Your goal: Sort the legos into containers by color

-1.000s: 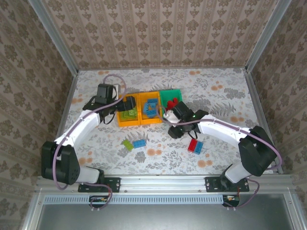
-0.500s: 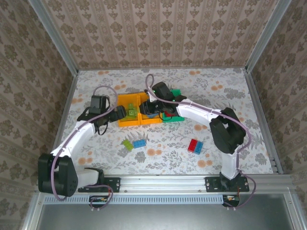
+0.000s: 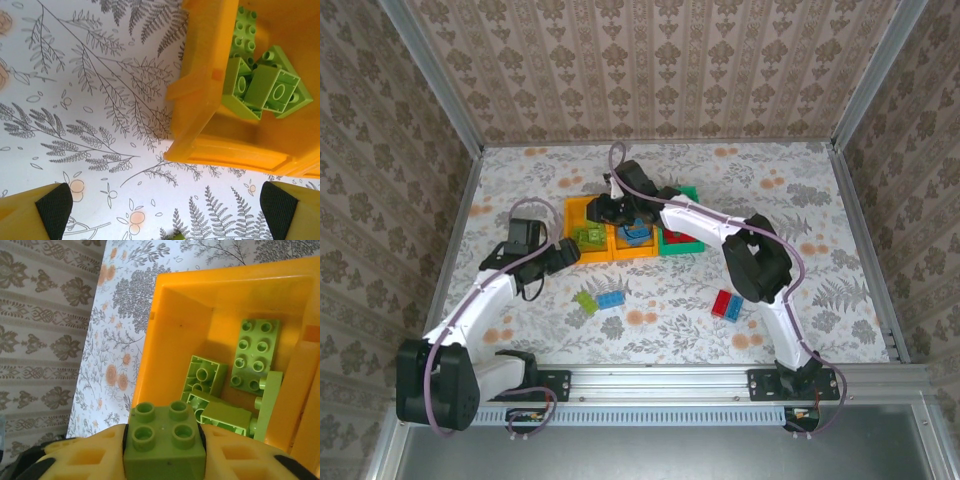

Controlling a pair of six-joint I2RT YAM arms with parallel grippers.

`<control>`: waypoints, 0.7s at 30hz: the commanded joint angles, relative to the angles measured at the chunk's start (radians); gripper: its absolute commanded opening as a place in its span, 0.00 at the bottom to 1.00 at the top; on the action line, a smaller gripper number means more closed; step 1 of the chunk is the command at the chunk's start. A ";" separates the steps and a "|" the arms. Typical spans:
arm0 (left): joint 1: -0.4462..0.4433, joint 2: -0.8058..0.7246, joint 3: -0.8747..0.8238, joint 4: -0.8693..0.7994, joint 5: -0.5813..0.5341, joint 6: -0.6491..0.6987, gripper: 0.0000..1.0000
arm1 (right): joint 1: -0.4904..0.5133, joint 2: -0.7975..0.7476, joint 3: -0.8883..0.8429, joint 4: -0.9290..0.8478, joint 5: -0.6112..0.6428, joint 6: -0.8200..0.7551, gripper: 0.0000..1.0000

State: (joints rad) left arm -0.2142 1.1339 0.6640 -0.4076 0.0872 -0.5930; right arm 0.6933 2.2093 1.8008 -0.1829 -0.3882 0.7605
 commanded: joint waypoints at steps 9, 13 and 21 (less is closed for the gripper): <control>-0.128 -0.035 -0.032 0.061 0.115 0.188 1.00 | 0.006 -0.001 0.058 -0.071 0.011 -0.022 0.63; -0.275 0.004 0.020 0.010 0.053 0.345 1.00 | 0.000 -0.033 0.045 -0.076 0.013 -0.030 0.64; -0.487 0.181 0.169 -0.136 -0.031 0.524 0.96 | -0.083 -0.206 -0.157 -0.058 0.052 -0.049 0.65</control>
State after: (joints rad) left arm -0.6548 1.2751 0.7757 -0.4473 0.1112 -0.1932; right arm 0.6632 2.1162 1.7134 -0.2291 -0.3687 0.7322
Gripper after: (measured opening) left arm 0.963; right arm 0.653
